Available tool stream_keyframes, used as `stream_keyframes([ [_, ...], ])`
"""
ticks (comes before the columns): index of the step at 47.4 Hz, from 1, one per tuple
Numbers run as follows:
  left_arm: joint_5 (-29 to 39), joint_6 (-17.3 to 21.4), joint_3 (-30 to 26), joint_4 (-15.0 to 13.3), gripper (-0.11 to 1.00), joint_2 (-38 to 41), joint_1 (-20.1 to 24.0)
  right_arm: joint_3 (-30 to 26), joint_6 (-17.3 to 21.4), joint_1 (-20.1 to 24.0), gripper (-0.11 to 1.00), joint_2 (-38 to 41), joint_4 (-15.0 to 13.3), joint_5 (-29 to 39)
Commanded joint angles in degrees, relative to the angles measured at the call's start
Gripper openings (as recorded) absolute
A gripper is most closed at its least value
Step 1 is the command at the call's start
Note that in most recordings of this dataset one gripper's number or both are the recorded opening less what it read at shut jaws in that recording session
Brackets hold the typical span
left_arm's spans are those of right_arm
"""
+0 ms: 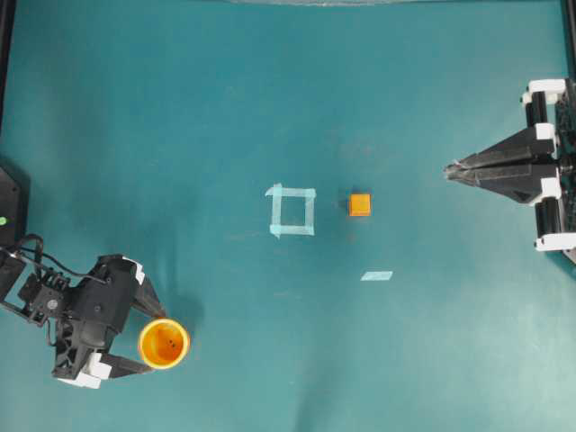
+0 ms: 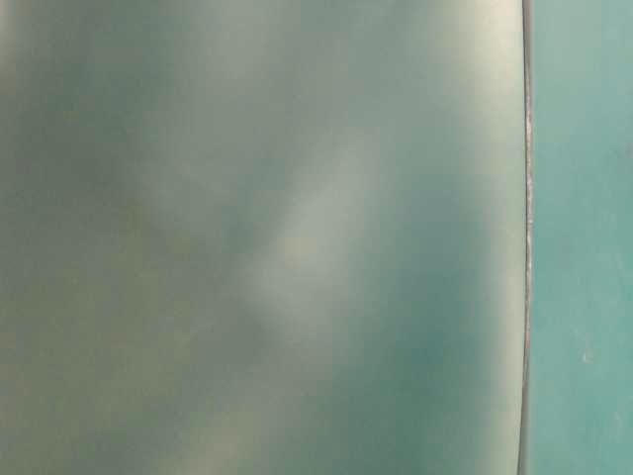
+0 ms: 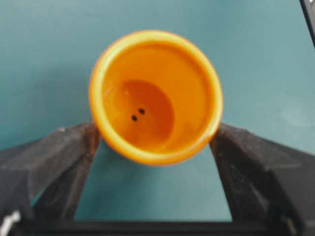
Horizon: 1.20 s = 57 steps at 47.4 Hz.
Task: Lift the orange cup with left arm.
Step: 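Lower the open left gripper around the orange cup's rim, then close the left gripper on the orange cup's side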
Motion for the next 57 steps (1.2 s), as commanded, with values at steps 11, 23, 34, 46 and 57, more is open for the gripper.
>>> stream_keyframes([
  [11, -8.0, 0.09, -0.26, -0.09, 0.86, 4.66, 0.62, -1.58, 0.09, -0.09, 0.0, 0.09, 0.0, 0.09],
  [23, -9.84, 0.62, -0.88, 0.0, 0.86, 5.63, 0.53, -1.58, 0.18, -0.09, 0.0, 0.09, 0.0, 1.05],
  [34, -11.78, 1.23, -0.88, 0.0, 0.86, 5.63, 0.62, -1.58, 0.18, -0.09, 0.0, 0.18, 0.0, 1.14],
  [46, -11.07, 1.41, -1.14, 0.0, 0.86, 5.8, 0.53, -1.58, 0.26, -0.09, 0.0, 0.26, 0.0, 1.76],
  [57, -9.32, 4.66, -1.49, 0.09, 0.78, 5.8, 0.35, -1.58, 0.35, -0.09, 0.0, 0.35, 0.0, 2.55],
])
